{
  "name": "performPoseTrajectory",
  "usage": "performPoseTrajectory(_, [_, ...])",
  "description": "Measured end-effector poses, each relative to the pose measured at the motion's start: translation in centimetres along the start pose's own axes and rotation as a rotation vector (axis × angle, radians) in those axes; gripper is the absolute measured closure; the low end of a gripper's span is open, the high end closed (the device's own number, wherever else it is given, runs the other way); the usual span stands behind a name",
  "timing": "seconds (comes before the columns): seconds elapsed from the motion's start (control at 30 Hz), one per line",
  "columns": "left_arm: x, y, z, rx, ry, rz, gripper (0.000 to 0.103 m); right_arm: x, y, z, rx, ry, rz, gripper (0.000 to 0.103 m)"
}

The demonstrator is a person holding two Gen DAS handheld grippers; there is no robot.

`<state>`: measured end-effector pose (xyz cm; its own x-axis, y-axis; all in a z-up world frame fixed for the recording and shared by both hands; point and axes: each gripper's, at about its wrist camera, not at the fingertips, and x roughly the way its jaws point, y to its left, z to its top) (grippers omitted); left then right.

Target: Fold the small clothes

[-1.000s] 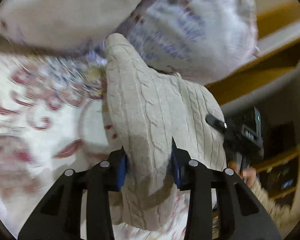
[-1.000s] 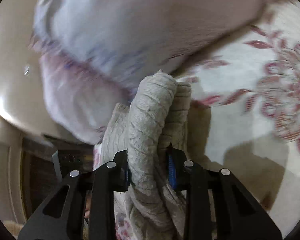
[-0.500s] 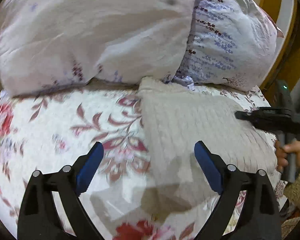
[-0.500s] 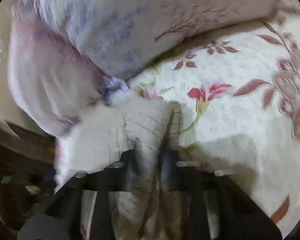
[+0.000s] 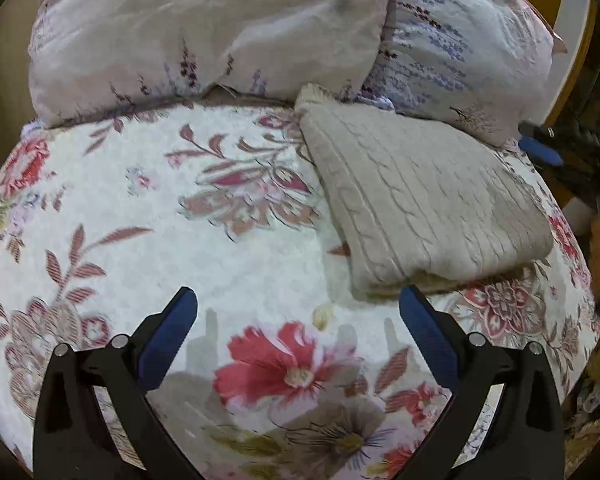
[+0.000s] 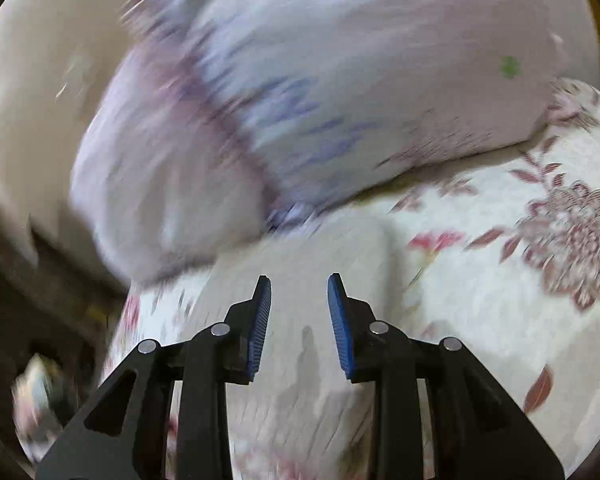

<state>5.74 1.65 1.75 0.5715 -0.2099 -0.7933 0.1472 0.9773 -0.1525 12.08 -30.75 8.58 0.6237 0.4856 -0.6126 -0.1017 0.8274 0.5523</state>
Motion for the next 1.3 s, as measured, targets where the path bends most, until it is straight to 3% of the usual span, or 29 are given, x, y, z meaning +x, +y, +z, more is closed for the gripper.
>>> performPoseTrajectory(0.03, [0.2, -0.4, -0.1, 0.009, 0.008, -0.008, 0.002, 0.7, 0.5, -1.2, -0.037, 0.048, -0.027, 0.072])
performPoseTrajectory(0.1, [0.7, -1.4, -0.4, 0.039, 0.022, -0.014, 0.002, 4.6, -0.5, -3.1, -0.042, 0.190, -0.192, 0.071])
performPoseTrajectory(0.23, [1.9, -3.5, -0.7, 0.084, 0.035, 0.022, 0.002, 2.1, 0.0, -3.3, -0.040, 0.082, -0.253, 0.071])
performPoseTrajectory(0.27, [2.2, -3.9, -0.8, 0.082, 0.042, 0.028, 0.002, 0.8, 0.7, -3.6, -0.055, 0.036, -0.271, 0.046])
performPoseTrajectory(0.3, [2.4, -4.0, -0.9, 0.079, 0.045, 0.035, 0.002, -0.4, 1.3, -4.2, -0.074, -0.006, -0.314, 0.007])
performPoseTrajectory(0.33, [2.7, -4.2, -1.0, 0.076, 0.052, 0.044, 0.002, -1.8, 1.6, -5.2, -0.087, -0.064, -0.354, 0.001])
performPoseTrajectory(0.37, [2.9, -4.3, -1.1, 0.072, 0.057, 0.051, 0.002, -2.4, 1.7, -6.0, -0.091, -0.093, -0.360, 0.002])
performPoseTrajectory(0.53, [3.6, -4.5, -1.6, 0.080, 0.049, 0.097, 0.002, -1.5, 0.4, -10.8, -0.098, 0.057, -0.374, 0.006])
performPoseTrajectory(0.67, [3.8, -5.0, -2.1, 0.109, 0.030, 0.133, 0.002, 0.6, 1.6, -12.5, -0.156, 0.121, -0.386, 0.005])
performPoseTrajectory(0.97, [3.8, -4.8, -2.0, 0.105, 0.031, 0.130, 0.002, 2.7, 3.6, -13.7, -0.291, 0.157, -0.476, 0.001])
performPoseTrajectory(1.3, [3.8, -4.8, -2.1, 0.103, 0.031, 0.129, 0.002, 2.9, 3.6, -13.7, -0.284, 0.156, -0.475, 0.001])
